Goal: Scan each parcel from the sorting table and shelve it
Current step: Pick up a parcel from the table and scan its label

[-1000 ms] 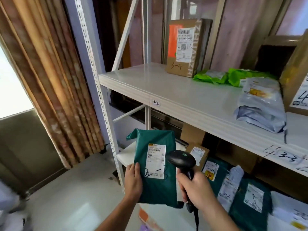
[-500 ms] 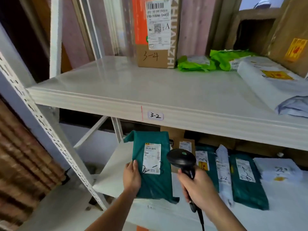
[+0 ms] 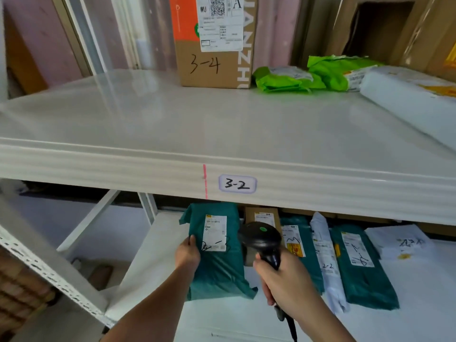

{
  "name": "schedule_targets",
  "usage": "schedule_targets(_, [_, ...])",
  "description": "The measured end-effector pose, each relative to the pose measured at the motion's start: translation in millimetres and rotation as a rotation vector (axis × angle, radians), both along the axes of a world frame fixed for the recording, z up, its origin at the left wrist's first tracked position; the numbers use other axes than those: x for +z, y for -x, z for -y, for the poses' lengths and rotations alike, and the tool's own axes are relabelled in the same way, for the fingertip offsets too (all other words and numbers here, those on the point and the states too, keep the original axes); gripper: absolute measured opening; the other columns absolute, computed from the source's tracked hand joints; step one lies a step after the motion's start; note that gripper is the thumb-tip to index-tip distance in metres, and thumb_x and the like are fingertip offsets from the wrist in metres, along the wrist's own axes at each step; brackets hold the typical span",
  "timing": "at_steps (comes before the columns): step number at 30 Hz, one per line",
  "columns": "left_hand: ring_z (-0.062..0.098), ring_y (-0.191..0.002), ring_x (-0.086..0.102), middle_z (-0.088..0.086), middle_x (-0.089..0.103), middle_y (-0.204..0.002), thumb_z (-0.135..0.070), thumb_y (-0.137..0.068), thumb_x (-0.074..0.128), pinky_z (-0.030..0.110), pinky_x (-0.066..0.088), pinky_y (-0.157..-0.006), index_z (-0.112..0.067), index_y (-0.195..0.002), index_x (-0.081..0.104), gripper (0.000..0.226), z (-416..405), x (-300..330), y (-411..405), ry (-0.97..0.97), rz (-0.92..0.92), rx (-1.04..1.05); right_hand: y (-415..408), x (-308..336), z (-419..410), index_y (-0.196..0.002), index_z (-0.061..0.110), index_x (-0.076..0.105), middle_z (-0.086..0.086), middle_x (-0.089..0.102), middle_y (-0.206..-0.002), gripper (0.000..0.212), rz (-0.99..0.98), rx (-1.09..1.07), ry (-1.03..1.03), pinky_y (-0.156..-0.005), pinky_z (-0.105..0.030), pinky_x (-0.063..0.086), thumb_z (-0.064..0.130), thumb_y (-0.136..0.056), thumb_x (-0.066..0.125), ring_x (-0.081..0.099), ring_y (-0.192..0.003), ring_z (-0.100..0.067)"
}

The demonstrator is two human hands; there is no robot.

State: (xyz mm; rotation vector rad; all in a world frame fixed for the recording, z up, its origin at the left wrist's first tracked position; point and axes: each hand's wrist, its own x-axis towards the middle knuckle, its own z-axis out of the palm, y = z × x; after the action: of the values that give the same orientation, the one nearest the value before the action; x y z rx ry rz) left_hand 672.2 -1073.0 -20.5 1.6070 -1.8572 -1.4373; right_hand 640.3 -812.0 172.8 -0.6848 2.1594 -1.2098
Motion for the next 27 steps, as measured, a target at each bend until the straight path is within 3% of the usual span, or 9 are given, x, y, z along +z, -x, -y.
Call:
schedule_targets(7, [0.040,-0.124,0.057,0.022,0.061,-0.137,-0.040,-0.112,0.036,0.044,0.044,-0.105,-0.009,-0.144,0.057,0.049,27,4,25,-0.056,0.004,-0.013,10,-11,17,-0.093,0.005,0.053,-0.011,0.051,-0.059,0.013,0.007,-0.006,0.015,-0.047,-0.026,0.047,0.018,-0.093,0.056,0.050,-0.044,-0.018])
schedule_targets(13, [0.039,-0.128,0.055,0.019,0.058,-0.144,-0.037,-0.110,0.043,0.039,0.044,-0.107,-0.009,-0.149,0.051,0.048,27,12,29,-0.091,-0.036,-0.156,9,-10,19,-0.092,0.002,0.051,-0.011,0.049,-0.060,0.016,0.002,-0.007,0.030,-0.046,-0.026,0.046,0.018,-0.092,0.056,0.048,-0.044,-0.019])
schedule_targets(18, [0.034,-0.145,0.041,0.014,0.044,-0.158,-0.042,-0.105,0.051,0.043,0.034,-0.120,-0.012,-0.159,0.033,0.064,13,39,16,0.343,0.157,-0.346,5,5,5,-0.092,0.004,0.052,-0.012,0.051,-0.061,0.014,-0.006,-0.026,0.032,-0.044,-0.023,0.045,0.018,-0.093,0.055,0.050,-0.044,-0.017])
schedule_targets(22, [0.027,-0.154,0.027,0.008,0.031,-0.167,-0.051,-0.105,0.047,0.039,0.022,-0.127,-0.013,-0.162,0.027,0.071,-6,79,17,0.627,0.330,-0.703,-8,29,-18,-0.087,0.009,0.054,-0.010,0.053,-0.059,0.010,-0.003,-0.064,0.045,-0.043,-0.023,0.044,0.015,-0.094,0.056,0.050,-0.042,-0.016])
schedule_targets(27, [0.029,-0.154,0.029,0.010,0.029,-0.168,-0.062,-0.104,0.041,0.040,0.025,-0.125,-0.017,-0.163,0.024,0.076,-54,141,24,0.584,0.463,-1.020,-34,62,-65,-0.088,0.006,0.055,-0.012,0.054,-0.056,0.009,-0.053,-0.193,0.072,-0.047,-0.029,0.046,0.014,-0.092,0.057,0.050,-0.041,-0.019])
